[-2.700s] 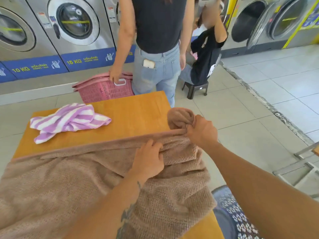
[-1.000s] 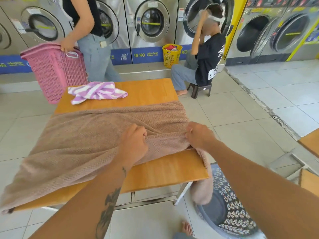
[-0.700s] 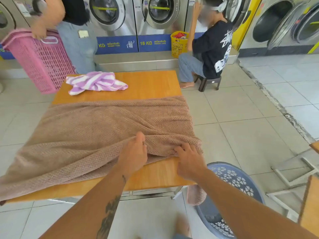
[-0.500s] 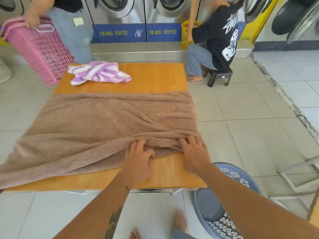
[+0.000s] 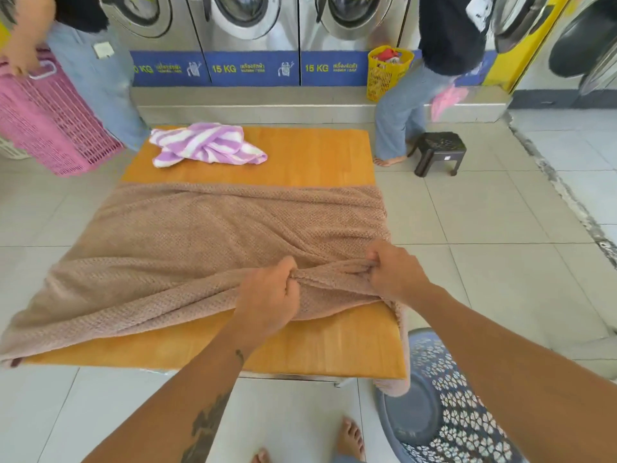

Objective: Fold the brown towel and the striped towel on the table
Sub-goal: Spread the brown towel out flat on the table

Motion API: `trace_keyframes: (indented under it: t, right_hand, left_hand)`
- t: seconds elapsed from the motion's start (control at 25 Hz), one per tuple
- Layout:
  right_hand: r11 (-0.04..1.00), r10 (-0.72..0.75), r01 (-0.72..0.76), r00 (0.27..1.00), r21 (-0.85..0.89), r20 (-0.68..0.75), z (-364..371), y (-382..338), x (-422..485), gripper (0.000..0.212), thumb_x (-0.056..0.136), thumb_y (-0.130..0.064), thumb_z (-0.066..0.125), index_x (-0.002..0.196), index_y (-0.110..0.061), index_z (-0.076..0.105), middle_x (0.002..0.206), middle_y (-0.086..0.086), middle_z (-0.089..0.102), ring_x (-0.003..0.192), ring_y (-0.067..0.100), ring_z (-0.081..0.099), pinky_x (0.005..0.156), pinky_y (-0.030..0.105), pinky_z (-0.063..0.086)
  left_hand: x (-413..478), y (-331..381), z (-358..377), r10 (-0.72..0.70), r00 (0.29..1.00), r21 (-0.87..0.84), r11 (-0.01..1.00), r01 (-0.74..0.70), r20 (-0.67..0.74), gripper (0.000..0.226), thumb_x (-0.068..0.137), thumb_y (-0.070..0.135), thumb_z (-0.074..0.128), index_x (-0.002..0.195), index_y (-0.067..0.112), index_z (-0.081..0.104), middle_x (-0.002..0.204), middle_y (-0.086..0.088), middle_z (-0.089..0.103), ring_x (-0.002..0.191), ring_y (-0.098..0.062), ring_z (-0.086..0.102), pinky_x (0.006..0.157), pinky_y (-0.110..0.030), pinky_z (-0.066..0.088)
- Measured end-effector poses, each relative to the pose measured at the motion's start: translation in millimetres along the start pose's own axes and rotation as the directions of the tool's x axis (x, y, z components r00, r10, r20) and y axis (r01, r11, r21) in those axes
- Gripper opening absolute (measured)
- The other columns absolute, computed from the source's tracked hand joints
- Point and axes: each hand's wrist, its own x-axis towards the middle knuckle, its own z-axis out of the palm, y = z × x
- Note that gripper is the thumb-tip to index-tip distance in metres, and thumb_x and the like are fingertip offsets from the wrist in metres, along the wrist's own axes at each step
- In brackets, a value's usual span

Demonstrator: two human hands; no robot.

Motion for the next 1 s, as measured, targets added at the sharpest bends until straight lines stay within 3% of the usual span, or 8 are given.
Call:
trace_keyframes:
  t: [0.08, 0.2, 0.32, 0.4, 0.48, 0.6, 0.76, 1.0]
  right_hand:
    - [0.988, -0.110, 0.095, 0.986, -0.125, -0.122, 3.7, -7.7, -6.0, 0.022, 0.075, -0.002, 0.051, 0.073, -0.021, 0.040, 0.078, -0.003, 0.046, 0.076, 0.025, 0.049, 0.062, 0.031, 0.029]
    - [0.981, -0.177, 0.165, 0.977, -0.104, -0.119, 26.5, -30.1, -30.5, 0.019, 0.074, -0.001, 0.052, 0.073, -0.019, 0.047, 0.080, -0.007, 0.045, 0.078, 0.024, 0.047, 0.060, 0.031, 0.028]
    - [0.967, -0.139, 0.128, 0.990, -0.221, -0.035, 56.8, -37.9, -65.4, 0.028, 0.077, -0.009, 0.052, 0.102, -0.020, 0.061, 0.114, 0.000, 0.051, 0.105, 0.027, 0.050, 0.078, 0.032, 0.038]
    - [0.951, -0.038, 0.063, 0.995, -0.303, 0.088, 74.0, -39.9, -82.8, 0.047, 0.076, -0.013, 0.051, 0.122, -0.022, 0.056, 0.127, 0.001, 0.043, 0.120, 0.027, 0.043, 0.093, 0.037, 0.039]
    - [0.935, 0.022, 0.021, 0.993, -0.353, 0.117, 84.1, -45.4, -89.7, 0.056, 0.074, -0.014, 0.052, 0.130, -0.022, 0.050, 0.131, 0.002, 0.039, 0.124, 0.027, 0.039, 0.098, 0.039, 0.039]
    - [0.906, 0.052, -0.008, 0.994, -0.422, 0.092, 87.4, -53.4, -85.0, 0.054, 0.075, -0.013, 0.055, 0.128, -0.022, 0.049, 0.133, 0.007, 0.035, 0.122, 0.030, 0.037, 0.098, 0.041, 0.041]
    - [0.888, -0.014, 0.054, 0.996, -0.458, 0.090, 88.6, -47.6, -80.5, 0.047, 0.080, -0.012, 0.056, 0.123, -0.028, 0.047, 0.127, 0.008, 0.037, 0.112, 0.030, 0.042, 0.086, 0.038, 0.046]
    - [0.864, -0.102, 0.084, 0.995, -0.497, -0.010, 102.6, -45.8, -107.0, 0.039, 0.053, -0.015, 0.070, 0.089, -0.026, 0.059, 0.102, 0.005, 0.052, 0.090, 0.029, 0.052, 0.068, 0.036, 0.043]
  left_hand:
    - [4.8, 2.8, -19.9, -0.008, 1.000, -0.090, 0.996, 0.006, -0.025, 0.013, 0.093, 0.016, 0.033, 0.089, 0.021, 0.044, 0.051, 0.005, 0.037, 0.041, -0.013, 0.033, 0.044, -0.029, 0.027]
    - [7.0, -3.9, -37.5, -0.001, 0.998, -0.058, 0.998, 0.004, 0.059, 0.012, 0.097, 0.011, 0.041, 0.103, 0.021, 0.045, 0.056, 0.003, 0.046, 0.045, -0.012, 0.037, 0.044, -0.025, 0.025]
    - [-10.2, -18.8, -35.0, -0.052, 0.964, 0.116, 0.993, 0.023, 0.260, 0.014, 0.093, 0.016, 0.051, 0.104, 0.024, 0.047, 0.085, 0.002, 0.055, 0.076, -0.017, 0.051, 0.057, -0.027, 0.036]
    - [-32.0, -32.8, -21.7, -0.030, 0.976, 0.277, 0.960, -0.032, 0.215, 0.023, 0.084, 0.012, 0.061, 0.101, 0.023, 0.049, 0.101, 0.001, 0.050, 0.094, -0.022, 0.049, 0.072, -0.031, 0.041]
    - [-48.6, -39.8, -8.6, 0.033, 0.974, 0.329, 0.938, -0.107, 0.222, 0.033, 0.070, 0.002, 0.068, 0.096, 0.019, 0.057, 0.095, -0.001, 0.053, 0.090, -0.024, 0.055, 0.072, -0.033, 0.043]
    - [-57.9, -41.5, 2.1, 0.133, 0.946, 0.350, 0.906, -0.236, 0.295, 0.037, 0.064, 0.005, 0.076, 0.098, 0.015, 0.063, 0.094, -0.005, 0.058, 0.081, -0.025, 0.060, 0.064, -0.034, 0.050]
    - [-72.1, -36.5, 14.3, -0.058, 0.916, 0.400, 0.909, -0.116, 0.396, 0.045, 0.089, 0.041, 0.049, 0.130, 0.022, 0.046, 0.139, -0.008, 0.032, 0.120, -0.030, 0.039, 0.099, -0.043, 0.039]
    - [-86.2, -26.0, 7.4, 0.092, 0.930, 0.367, 0.902, -0.229, 0.355, 0.030, 0.089, 0.030, 0.042, 0.112, 0.026, 0.060, 0.119, 0.005, 0.052, 0.112, -0.025, 0.041, 0.093, -0.040, 0.032]
